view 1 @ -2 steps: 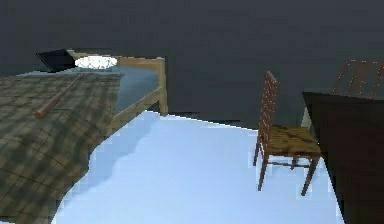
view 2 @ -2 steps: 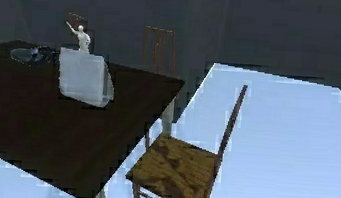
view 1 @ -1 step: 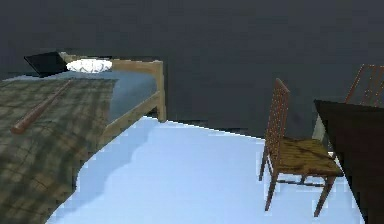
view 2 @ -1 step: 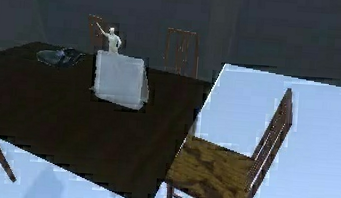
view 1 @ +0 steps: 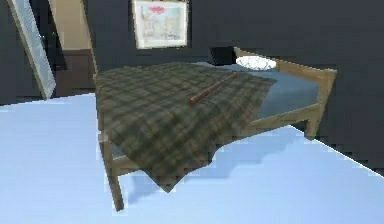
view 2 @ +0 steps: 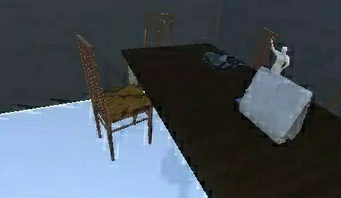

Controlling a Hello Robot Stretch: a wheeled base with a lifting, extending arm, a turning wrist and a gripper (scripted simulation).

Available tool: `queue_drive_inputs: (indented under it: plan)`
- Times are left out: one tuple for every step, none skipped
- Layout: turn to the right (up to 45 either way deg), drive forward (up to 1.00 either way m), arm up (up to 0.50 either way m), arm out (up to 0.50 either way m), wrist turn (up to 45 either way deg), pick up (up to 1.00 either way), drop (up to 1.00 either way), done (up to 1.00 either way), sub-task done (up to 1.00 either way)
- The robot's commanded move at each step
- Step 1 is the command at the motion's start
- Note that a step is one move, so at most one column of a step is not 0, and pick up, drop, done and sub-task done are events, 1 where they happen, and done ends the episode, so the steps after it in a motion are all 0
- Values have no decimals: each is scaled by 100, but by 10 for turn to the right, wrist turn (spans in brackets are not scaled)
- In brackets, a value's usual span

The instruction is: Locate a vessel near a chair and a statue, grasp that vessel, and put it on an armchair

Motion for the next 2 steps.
queue_drive_inputs:
  plan:
    - [-330,0,0,0,0,0,0,0,0]
    - [0,10,0,0,0,0,0,0,0]
